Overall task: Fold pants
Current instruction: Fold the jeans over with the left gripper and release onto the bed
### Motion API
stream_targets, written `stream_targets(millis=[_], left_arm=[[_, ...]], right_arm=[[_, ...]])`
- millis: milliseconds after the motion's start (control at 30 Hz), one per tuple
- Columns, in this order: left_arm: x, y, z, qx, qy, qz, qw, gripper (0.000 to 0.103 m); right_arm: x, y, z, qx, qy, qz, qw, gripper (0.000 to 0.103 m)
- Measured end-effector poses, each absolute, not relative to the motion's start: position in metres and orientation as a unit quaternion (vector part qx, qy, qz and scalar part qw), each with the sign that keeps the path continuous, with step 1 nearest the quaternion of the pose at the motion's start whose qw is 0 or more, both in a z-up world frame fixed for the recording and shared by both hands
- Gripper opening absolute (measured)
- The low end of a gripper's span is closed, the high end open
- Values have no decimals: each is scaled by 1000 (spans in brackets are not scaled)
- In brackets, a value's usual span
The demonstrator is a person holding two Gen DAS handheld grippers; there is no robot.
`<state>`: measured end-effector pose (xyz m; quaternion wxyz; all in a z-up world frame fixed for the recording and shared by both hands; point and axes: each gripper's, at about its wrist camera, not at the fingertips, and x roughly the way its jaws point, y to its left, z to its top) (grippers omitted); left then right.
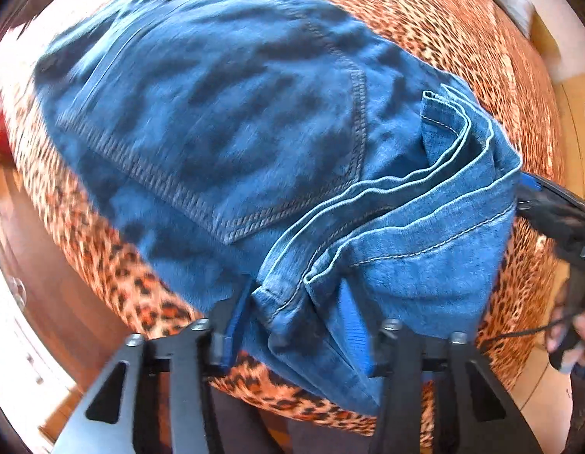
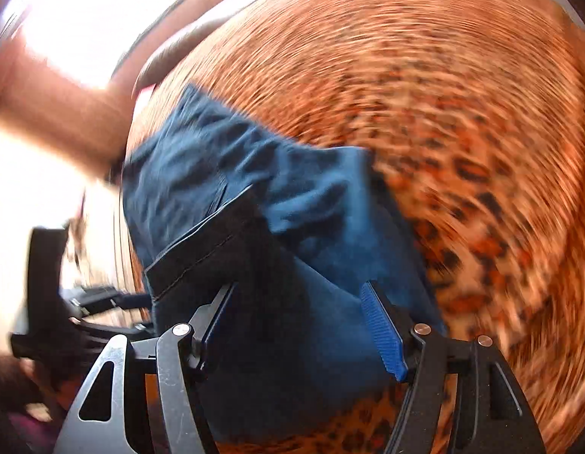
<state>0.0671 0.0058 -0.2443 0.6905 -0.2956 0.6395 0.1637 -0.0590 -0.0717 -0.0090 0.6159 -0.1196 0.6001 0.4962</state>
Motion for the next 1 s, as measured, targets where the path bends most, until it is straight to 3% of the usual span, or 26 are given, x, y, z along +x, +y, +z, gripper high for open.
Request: stream_targets(millis=[167, 233, 267, 300, 433, 533, 600, 633, 767, 900, 967, 1000], left_arm=[[36, 13, -244, -350, 620, 195, 675, 30], [25, 10, -241, -349, 623, 207, 669, 23], [25, 1, -241, -341, 625, 215, 668, 23], [16, 0, -240, -330, 628, 229, 667, 23], [-22, -1, -241, -386, 621, 239, 639, 23], [-45, -5, -223, -405, 608, 220, 646, 28], [-59, -10, -212, -413, 610, 208, 644, 31], [-71, -13, -208, -422, 611, 193, 641, 33], [-83, -32, -212, -469, 623, 122, 614, 41], [-82, -32, -246, -516, 634, 96, 568, 42], [-74, -31, -262, -518, 642, 100, 556, 32], [-69, -33, -264, -513, 645, 99, 558, 12]], right_arm=[[-83, -27, -24, -238, 579, 540, 562, 68], [-89, -17, -27, -267, 571, 545, 553, 47], [-90, -15, -23, -273, 572, 543, 551, 18], [-88, -17, -18, -284, 562, 544, 555, 11], [-43, -41, -25, -237, 601, 488, 587, 13], [-35, -60, -5, -147, 612, 512, 585, 22], [-32, -74, 1, -126, 615, 506, 592, 50], [-31, -82, 2, -123, 619, 498, 595, 55], [-33, -111, -7, -93, 653, 457, 597, 55], [-35, -136, -29, -31, 679, 431, 593, 56], [-33, -146, -38, 33, 691, 423, 585, 56], [-33, -144, -45, 49, 692, 422, 583, 49]])
